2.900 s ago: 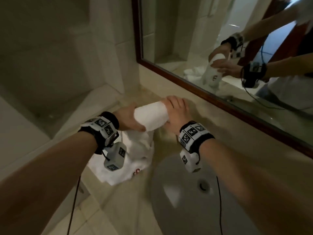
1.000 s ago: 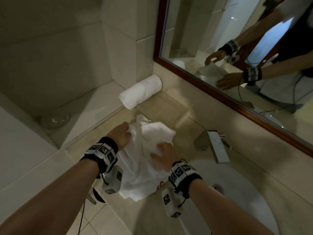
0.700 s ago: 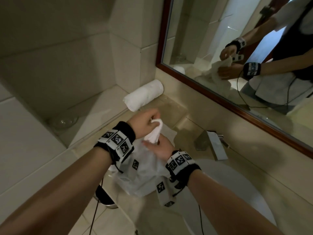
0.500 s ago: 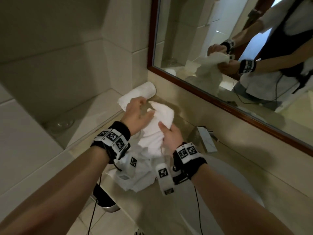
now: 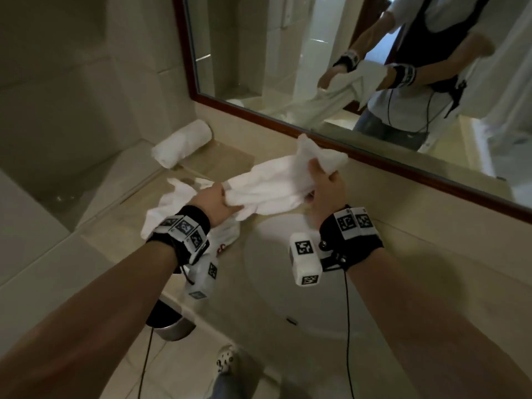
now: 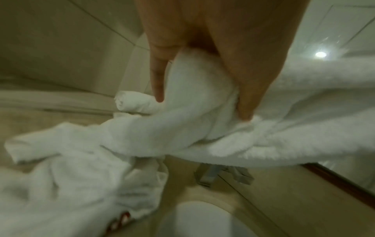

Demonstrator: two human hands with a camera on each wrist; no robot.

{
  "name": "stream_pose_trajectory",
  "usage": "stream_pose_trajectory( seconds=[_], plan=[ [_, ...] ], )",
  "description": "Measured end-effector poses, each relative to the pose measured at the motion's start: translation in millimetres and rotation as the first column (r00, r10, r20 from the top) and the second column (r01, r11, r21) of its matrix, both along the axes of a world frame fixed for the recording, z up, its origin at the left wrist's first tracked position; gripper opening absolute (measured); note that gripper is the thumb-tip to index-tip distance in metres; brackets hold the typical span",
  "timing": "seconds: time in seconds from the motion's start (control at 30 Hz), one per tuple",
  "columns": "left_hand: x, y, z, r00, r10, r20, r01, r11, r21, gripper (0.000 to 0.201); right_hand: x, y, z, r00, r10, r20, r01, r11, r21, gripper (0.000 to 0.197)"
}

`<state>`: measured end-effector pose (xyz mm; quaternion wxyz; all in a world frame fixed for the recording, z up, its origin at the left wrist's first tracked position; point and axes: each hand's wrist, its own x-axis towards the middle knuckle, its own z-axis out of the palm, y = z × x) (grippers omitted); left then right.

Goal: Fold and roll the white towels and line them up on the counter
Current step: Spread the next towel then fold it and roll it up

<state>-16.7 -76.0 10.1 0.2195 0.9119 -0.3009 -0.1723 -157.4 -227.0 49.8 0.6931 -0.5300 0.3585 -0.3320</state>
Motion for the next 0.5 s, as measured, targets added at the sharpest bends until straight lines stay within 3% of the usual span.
stream_pose_trajectory(
  seconds=[0.07, 0.17, 0.27, 0.33, 0.4, 0.5],
  plan=[
    [-24.6, -7.6, 6.0, 1.000, -0.009, 0.011, 0.010, 0.996, -0.093, 0.049, -35.8, -10.2, 4.4, 0.999, -0.034, -0.007, 0.033, 0.998, -0.045, 0.041],
    [-62.0, -22.7, 13.2, 0.994, -0.076, -0.081, 0.046, 0.945, -0.323, 0.027, -86.9, -26.5, 9.8, 0.993, -0.096, -0.064, 0.091, 0.993, -0.079, 0.025],
    [-102.9, -47.6, 34.2, 0.963, -0.199, -0.183, 0.111, 0.908, -0.404, 0.032, -134.1, -46.5, 18.1, 0.958, -0.262, -0.113, 0.255, 0.964, -0.074, 0.035],
    [-131.4, -67.0, 48.5, 0.871, -0.329, -0.364, 0.171, 0.898, -0.405, 0.043, -168.8, -65.2, 24.3, 0.893, -0.406, -0.195, 0.403, 0.913, -0.055, 0.044],
    [-156.2, -91.0, 55.3, 0.719, -0.450, -0.530, 0.233, 0.874, -0.427, 0.044, -206.1, -84.0, 28.3, 0.859, -0.460, -0.225, 0.460, 0.886, -0.053, 0.049],
    [-192.3, -126.3, 58.7, 0.641, -0.498, -0.585, 0.282, 0.861, -0.424, 0.034, -262.7, -101.1, 31.2, 0.806, -0.507, -0.306, 0.532, 0.847, -0.001, 0.058]
  ],
)
